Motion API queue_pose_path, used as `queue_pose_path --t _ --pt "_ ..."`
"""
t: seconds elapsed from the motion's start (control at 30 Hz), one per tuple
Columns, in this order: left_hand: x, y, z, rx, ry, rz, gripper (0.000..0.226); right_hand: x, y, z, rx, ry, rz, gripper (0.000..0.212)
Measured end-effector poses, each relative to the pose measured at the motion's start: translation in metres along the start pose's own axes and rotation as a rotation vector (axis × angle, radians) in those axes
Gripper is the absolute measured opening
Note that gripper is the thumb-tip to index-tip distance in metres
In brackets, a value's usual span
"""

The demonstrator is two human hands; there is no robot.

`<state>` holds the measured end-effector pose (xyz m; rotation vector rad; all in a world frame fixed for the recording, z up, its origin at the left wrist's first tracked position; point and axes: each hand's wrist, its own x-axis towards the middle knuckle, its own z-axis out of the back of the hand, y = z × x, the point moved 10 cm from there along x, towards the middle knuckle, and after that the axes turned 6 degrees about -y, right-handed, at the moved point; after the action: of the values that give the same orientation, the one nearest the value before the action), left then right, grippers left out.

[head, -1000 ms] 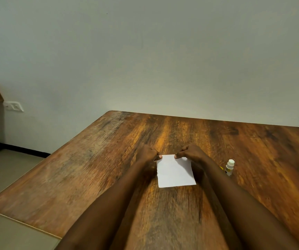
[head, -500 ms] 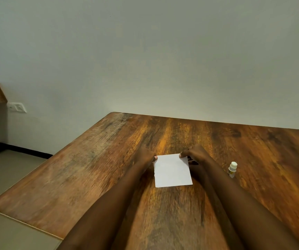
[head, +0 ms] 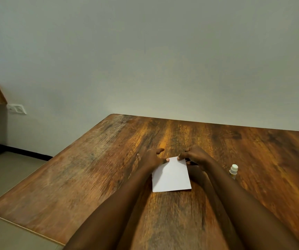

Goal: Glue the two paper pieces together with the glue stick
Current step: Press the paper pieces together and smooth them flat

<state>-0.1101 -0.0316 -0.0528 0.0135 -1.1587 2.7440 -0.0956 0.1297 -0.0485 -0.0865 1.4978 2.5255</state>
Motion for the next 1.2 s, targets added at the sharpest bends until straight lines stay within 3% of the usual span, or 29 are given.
queue_pose_path --t 0.17,0.53,0.73,0.87,1.07,1.2 --pt "0.0 -0.006 0.0 -0.035 -0.035 -0.047 0.022 -0.003 0.001 0.0 0.009 0.003 0.019 0.018" --pt "-0.005 -0.016 0.012 -0.058 -0.093 0.002 0.021 -0.005 -0.001 0.007 0.197 -0.048 -0.023 0.013" --pt "-0.005 -0.022 0.008 -0.036 -0.063 -0.011 0.033 -0.002 0.005 0.0 0.22 -0.02 0.022 0.008" --pt "-0.004 -0.031 0.004 -0.043 -0.047 -0.022 0.028 -0.003 0.007 -0.004 0.169 -0.005 0.045 0.022" --pt "0.0 -0.035 0.0 -0.105 -0.05 -0.024 0.022 -0.011 0.012 -0.009 0.176 0.043 0.052 0.004" --pt "0.002 -0.032 -0.003 -0.111 -0.084 0.008 0.018 -0.013 0.012 -0.012 0.203 0.061 0.04 0.012"
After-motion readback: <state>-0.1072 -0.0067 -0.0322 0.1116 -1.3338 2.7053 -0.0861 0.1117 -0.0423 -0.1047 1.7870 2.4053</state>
